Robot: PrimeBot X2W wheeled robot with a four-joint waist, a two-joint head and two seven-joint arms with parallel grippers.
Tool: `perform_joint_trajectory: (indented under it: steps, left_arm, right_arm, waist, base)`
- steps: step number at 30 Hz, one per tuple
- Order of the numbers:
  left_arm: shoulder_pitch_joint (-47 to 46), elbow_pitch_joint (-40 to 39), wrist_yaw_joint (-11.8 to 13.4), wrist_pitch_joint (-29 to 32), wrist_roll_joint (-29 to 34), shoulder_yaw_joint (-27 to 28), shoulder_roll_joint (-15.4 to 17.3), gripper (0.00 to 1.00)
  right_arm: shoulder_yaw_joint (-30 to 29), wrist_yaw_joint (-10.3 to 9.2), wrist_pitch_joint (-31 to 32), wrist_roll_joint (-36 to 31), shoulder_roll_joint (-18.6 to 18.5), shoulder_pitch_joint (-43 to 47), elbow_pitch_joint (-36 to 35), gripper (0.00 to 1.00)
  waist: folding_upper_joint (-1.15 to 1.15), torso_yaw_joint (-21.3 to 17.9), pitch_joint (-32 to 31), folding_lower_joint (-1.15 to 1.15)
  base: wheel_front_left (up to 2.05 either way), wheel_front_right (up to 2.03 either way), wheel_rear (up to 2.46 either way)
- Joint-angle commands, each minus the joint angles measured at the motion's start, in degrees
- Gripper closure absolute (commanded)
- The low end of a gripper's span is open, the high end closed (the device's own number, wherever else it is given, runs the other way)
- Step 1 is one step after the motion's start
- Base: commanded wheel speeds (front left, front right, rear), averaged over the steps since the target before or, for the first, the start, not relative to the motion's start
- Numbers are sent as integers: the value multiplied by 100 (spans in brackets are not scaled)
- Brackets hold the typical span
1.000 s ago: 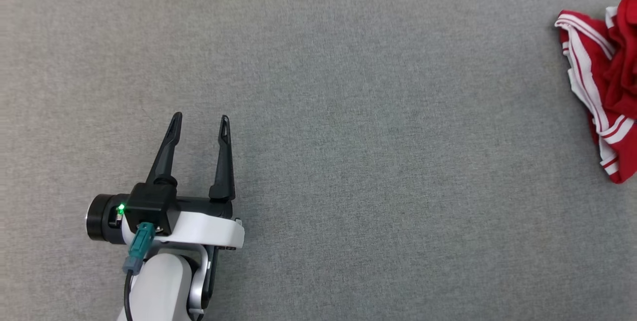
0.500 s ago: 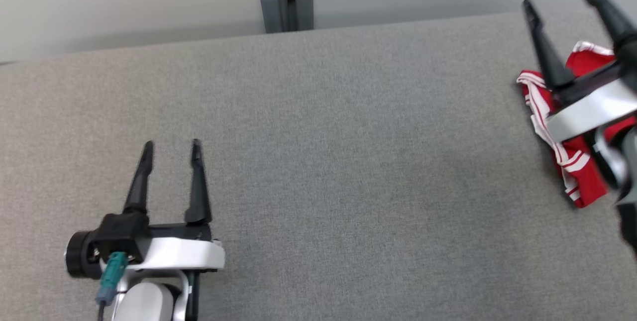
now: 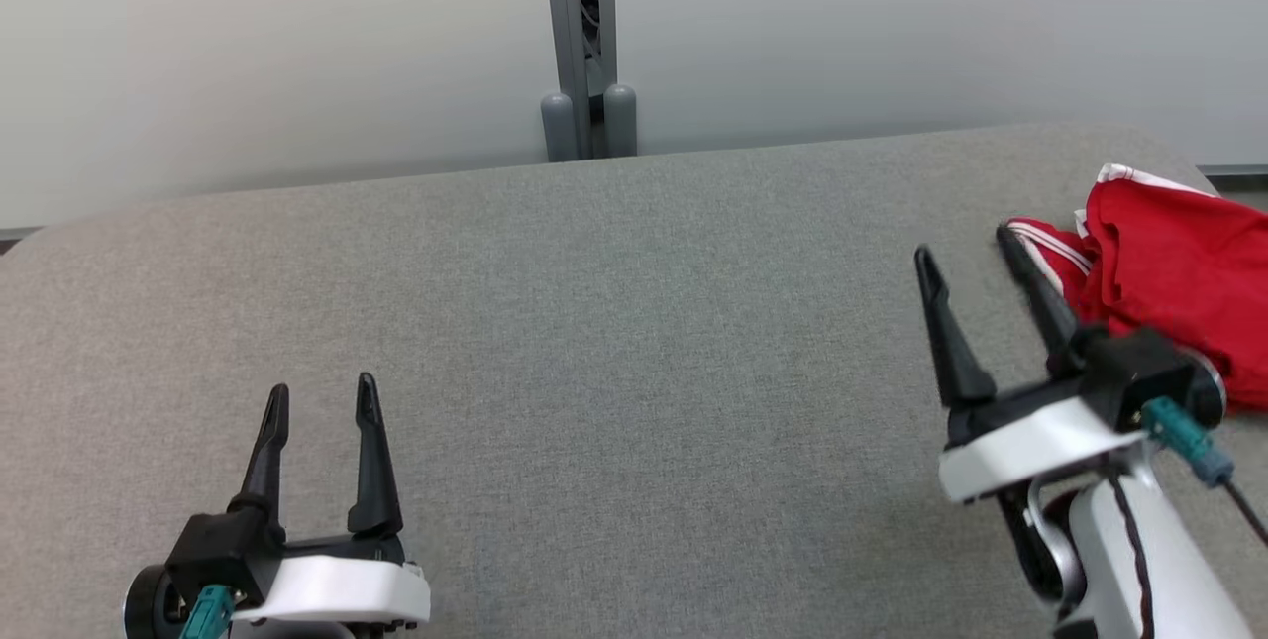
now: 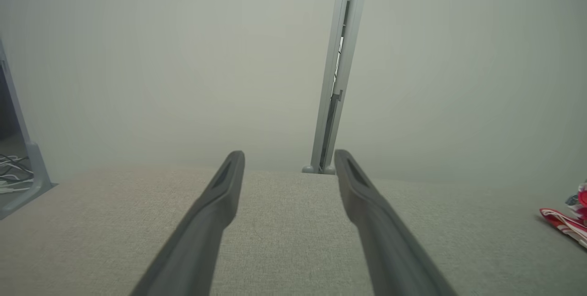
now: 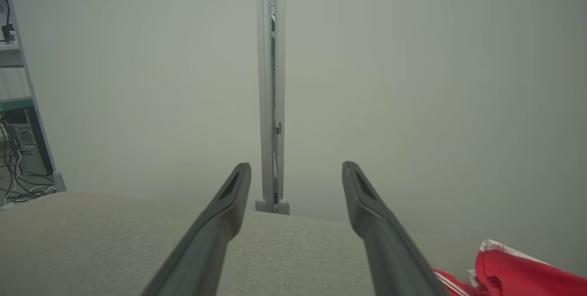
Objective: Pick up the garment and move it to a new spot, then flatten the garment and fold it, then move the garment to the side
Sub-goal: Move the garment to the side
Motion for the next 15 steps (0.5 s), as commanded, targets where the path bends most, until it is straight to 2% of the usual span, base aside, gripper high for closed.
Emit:
perform_joint_trajectory:
  steps: [1, 5, 15]
  left_arm:
    - [54, -53, -12, 6, 26, 33, 22, 0]
    - [199, 33, 128, 6, -65, -5, 21, 0]
    - [282, 263, -22, 6, -83, -180, 23, 0]
  right_arm:
    - [-87, 0, -49, -71, 44, 154, -37, 0]
    - [-31, 0, -47, -182, 173, 560, -112, 0]
    - [35, 0, -49, -388, 233, 983, -30, 0]
  waist:
    - [0, 14, -46, 0]
    - [0, 39, -98, 0]
    - [0, 134, -174, 0]
  base:
    - [0, 0, 0]
    - [0, 0, 0]
    - [0, 0, 0]
